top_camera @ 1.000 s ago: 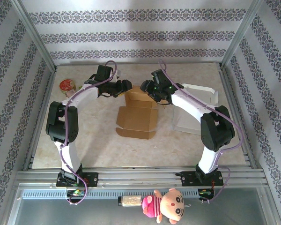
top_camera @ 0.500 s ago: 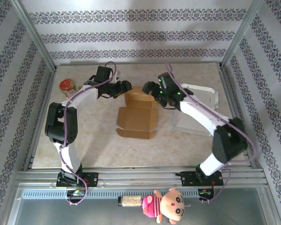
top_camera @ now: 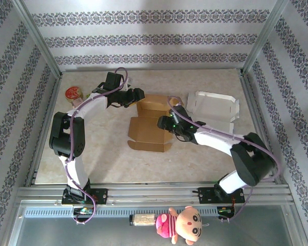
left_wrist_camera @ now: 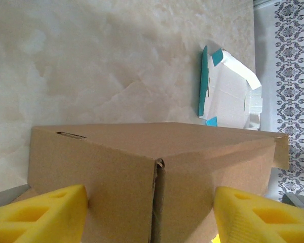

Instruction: Fold the paper box

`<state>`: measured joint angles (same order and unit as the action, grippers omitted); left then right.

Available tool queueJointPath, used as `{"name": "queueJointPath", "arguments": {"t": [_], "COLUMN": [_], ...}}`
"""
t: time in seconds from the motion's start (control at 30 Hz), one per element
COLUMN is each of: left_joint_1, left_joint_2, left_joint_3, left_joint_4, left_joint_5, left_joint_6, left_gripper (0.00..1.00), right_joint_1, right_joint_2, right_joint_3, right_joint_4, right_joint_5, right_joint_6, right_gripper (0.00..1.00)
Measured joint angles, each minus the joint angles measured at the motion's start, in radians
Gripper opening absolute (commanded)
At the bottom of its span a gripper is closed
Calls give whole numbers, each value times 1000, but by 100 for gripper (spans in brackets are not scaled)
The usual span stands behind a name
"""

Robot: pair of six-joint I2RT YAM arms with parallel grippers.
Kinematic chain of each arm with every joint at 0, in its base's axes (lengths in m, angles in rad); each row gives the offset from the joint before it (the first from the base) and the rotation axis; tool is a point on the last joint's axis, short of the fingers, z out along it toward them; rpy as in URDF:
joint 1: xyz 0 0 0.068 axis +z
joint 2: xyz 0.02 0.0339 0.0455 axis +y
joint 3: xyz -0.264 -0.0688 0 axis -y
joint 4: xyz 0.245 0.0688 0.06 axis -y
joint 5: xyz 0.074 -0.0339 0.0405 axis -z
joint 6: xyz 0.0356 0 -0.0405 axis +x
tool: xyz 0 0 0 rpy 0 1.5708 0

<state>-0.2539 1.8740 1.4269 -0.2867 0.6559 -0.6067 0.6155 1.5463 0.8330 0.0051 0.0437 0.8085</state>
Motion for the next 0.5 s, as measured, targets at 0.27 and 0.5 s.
{"name": "queueJointPath", "arguments": {"t": [0.27, 0.5], "left_joint_1": [0, 0], "left_joint_2": [1, 1], "left_joint_3": [24, 25], "left_joint_4": [-21, -21], "left_joint_5": [15, 18], "left_joint_6": [19, 23], "left_gripper": [66, 66], "right_joint_1": [-49, -84], "right_joint_2": [171, 254], "right_joint_3": [97, 129], "right_joint_4": [117, 197], "right_joint_5": [119, 87], "right_joint_6": [-119, -153], "right_gripper": [88, 84]}}
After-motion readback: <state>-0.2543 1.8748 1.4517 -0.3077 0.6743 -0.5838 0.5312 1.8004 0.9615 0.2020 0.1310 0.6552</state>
